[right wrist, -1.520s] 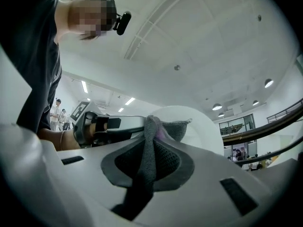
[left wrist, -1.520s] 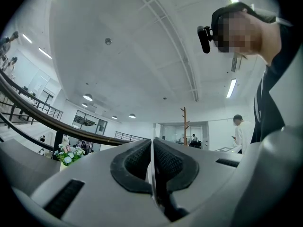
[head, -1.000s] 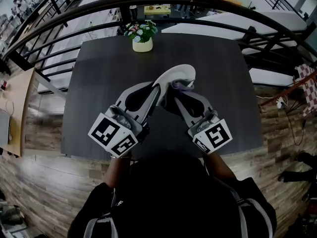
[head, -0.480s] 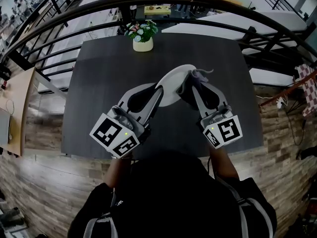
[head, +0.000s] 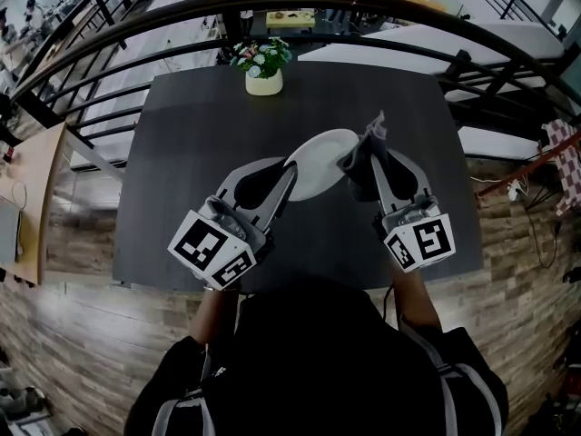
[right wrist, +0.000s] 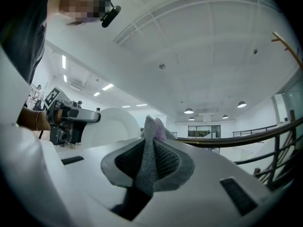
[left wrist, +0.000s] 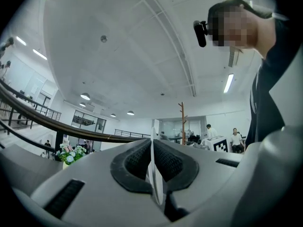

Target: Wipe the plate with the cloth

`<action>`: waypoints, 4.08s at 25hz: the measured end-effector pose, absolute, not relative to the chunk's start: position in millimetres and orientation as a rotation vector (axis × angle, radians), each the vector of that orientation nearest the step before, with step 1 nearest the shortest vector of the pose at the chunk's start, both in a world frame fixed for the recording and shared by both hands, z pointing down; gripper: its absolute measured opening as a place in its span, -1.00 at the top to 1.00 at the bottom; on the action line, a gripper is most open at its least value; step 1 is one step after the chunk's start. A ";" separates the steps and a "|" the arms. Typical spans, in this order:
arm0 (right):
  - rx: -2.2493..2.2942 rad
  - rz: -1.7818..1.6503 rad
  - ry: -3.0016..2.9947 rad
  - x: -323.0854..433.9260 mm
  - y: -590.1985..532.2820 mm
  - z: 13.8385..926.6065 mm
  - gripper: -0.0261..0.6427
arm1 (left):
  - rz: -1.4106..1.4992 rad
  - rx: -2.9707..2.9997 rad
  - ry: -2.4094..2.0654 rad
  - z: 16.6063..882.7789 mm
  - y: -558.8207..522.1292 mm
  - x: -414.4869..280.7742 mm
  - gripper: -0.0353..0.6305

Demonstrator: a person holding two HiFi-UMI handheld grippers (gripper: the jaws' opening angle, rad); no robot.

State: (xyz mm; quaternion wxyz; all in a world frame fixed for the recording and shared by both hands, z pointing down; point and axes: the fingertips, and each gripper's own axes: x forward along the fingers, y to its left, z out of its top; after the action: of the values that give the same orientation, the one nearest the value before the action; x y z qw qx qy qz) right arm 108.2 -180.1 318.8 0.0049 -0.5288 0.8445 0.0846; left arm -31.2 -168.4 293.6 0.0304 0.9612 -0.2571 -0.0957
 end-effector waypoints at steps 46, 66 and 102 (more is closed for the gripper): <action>-1.320 0.547 2.879 37.7 -153.1 266.1 0.80 | 1.613 4.141 -0.849 329.3 -138.3 28.0 0.85; -1.459 0.517 3.039 50.4 -167.5 308.5 0.80 | 1.739 4.213 -0.795 333.3 -118.4 27.0 0.84; -1.642 0.622 2.820 97.0 -182.1 265.9 0.80 | 1.691 4.212 -0.625 349.8 -109.6 33.9 0.84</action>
State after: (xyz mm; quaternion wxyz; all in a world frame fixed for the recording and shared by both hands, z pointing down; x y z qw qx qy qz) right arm 97.0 -182.1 265.9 -0.0900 -0.4923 0.8454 0.1864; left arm 33.9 -109.6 349.8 -0.6593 0.6912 -0.1026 0.2775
